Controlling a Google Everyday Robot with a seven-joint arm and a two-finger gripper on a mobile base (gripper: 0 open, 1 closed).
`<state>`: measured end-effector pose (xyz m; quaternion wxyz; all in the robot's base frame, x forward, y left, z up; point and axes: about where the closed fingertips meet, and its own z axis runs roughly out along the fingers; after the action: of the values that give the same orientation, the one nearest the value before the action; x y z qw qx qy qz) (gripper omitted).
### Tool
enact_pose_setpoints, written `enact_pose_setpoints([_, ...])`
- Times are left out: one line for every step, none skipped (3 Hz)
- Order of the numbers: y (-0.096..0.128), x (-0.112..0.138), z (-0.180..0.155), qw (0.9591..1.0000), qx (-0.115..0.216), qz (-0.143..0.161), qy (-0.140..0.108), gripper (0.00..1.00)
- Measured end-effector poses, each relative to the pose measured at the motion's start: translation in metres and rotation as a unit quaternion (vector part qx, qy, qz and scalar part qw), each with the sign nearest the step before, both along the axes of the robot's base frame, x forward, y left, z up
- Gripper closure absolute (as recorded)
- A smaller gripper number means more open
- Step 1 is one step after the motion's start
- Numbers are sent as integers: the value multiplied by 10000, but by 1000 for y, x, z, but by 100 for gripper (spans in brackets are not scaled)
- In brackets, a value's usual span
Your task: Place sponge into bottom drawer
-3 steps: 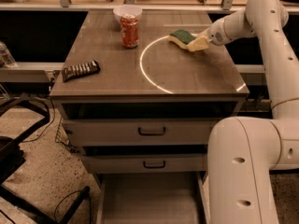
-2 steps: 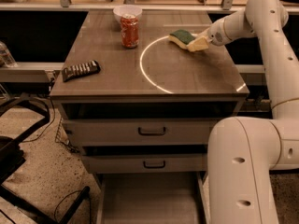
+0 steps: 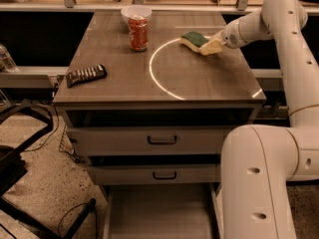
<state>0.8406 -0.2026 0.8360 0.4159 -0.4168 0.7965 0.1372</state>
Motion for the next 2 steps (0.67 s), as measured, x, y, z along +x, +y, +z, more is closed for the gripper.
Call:
enact_pose_setpoints([-23, -10, 37, 9994, -206, -198, -211, 100])
enact_pose_setpoints([-20, -16, 66, 9988, -231, -186, -379, 100])
